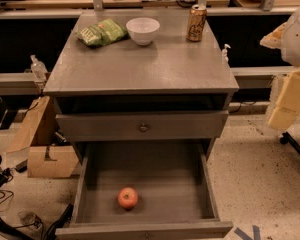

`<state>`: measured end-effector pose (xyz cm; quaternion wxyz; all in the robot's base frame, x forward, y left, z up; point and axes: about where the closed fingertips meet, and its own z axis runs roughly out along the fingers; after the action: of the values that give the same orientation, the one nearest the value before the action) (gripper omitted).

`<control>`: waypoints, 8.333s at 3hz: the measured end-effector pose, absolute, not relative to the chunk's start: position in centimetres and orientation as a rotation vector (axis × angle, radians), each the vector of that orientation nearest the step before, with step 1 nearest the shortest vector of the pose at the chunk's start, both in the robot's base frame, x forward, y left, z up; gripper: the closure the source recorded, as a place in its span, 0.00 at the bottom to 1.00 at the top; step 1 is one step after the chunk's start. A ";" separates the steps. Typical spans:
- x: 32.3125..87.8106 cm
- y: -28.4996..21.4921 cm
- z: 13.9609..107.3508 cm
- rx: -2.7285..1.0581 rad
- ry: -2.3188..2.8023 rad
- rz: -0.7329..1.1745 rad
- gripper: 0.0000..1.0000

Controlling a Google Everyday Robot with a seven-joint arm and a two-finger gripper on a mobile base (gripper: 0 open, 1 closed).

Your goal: Pick apple from middle drawer and place on counter

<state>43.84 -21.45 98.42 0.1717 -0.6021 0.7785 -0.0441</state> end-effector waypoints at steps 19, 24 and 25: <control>51.6 4.5 41.9 -1.572 1.681 0.610 0.00; 50.5 9.1 36.4 -1.666 1.666 0.702 0.63; 49.9 8.7 40.0 -1.646 1.629 0.728 0.86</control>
Offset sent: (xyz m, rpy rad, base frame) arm 0.0092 0.0072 -0.0279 0.0814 0.0498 0.0277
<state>49.88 8.72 39.97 0.3495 -0.6353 0.6287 0.2809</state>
